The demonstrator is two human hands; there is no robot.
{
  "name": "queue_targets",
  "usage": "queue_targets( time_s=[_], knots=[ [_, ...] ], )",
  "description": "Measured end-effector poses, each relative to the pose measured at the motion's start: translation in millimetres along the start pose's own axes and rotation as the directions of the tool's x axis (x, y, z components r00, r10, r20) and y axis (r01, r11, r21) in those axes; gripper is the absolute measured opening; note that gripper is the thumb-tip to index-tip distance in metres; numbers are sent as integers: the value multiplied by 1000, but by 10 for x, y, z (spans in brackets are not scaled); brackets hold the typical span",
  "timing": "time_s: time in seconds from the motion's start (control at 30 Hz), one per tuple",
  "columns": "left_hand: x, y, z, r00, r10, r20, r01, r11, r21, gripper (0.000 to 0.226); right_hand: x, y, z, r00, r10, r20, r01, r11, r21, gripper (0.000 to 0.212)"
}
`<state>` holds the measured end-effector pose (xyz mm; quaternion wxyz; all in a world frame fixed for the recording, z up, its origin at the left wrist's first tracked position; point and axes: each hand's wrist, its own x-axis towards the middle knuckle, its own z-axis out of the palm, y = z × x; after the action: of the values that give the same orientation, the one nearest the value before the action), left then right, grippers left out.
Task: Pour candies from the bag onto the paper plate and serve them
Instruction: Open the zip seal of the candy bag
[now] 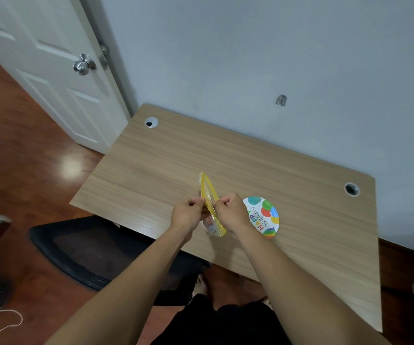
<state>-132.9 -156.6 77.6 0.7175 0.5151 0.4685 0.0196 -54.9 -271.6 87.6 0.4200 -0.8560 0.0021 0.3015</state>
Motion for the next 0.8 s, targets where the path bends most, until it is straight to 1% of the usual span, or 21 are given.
queue_targets(
  time_s=[0.1, 0.17, 0.23, 0.27, 0.3, 0.33, 0.4, 0.43, 0.5, 0.6, 0.67, 0.7, 0.8],
  knots=[
    [-16, 37, 24, 1000, -5, -11, 4, 999, -41, 27, -1, -35, 11, 1000, -9, -22, 10, 1000, 24, 19],
    [-43, 98, 44, 999, -24, -23, 21, 993, -112, 24, -7, -55, 0, 998, 16, -59, -12, 998, 61, 21],
    [-46, 163, 23, 997, -47, -60, 33, 978, -206, 21, 5, -71, -72, 989, 94, -114, -74, 982, 175, 30],
    [-45, 188, 1, 997, -43, -64, 29, 976, -216, 21, 27, -56, -114, 984, 118, -136, -86, 971, 225, 37],
    [-56, 213, -24, 998, -28, -53, 18, 983, -183, 20, 48, -36, -157, 982, 119, -149, -83, 970, 229, 40],
    [-70, 230, -50, 999, 4, -36, -8, 994, -109, 19, 56, -14, -196, 984, 93, -155, -64, 981, 186, 37],
    [-79, 261, -102, 994, 106, -24, -103, 986, 128, 18, 66, 14, -250, 987, -13, -162, 19, 999, 36, 22],
    [-75, 281, -125, 986, 163, -27, -152, 957, 247, 18, 66, 23, -267, 985, -73, -159, 70, 997, -28, 17],
    [-44, 332, -171, 966, 258, -34, -219, 877, 428, 17, 69, 14, -308, 975, -166, -144, 147, 980, -134, 13],
    [18, 413, -288, 955, 297, -21, -216, 740, 637, 21, 91, 14, -388, 968, -209, -138, 174, 958, -226, 12],
    [42, 462, -374, 956, 292, -14, -189, 653, 733, 24, 115, 44, -449, 967, -203, -157, 160, 955, -251, 10],
    [47, 484, -411, 960, 280, -20, -170, 636, 753, 24, 134, 60, -476, 965, -200, -172, 154, 956, -249, 9],
    [22, 566, -465, 973, 228, -35, -119, 628, 769, 23, 173, 82, -536, 961, -185, -206, 140, 967, -213, 5]
  ],
)
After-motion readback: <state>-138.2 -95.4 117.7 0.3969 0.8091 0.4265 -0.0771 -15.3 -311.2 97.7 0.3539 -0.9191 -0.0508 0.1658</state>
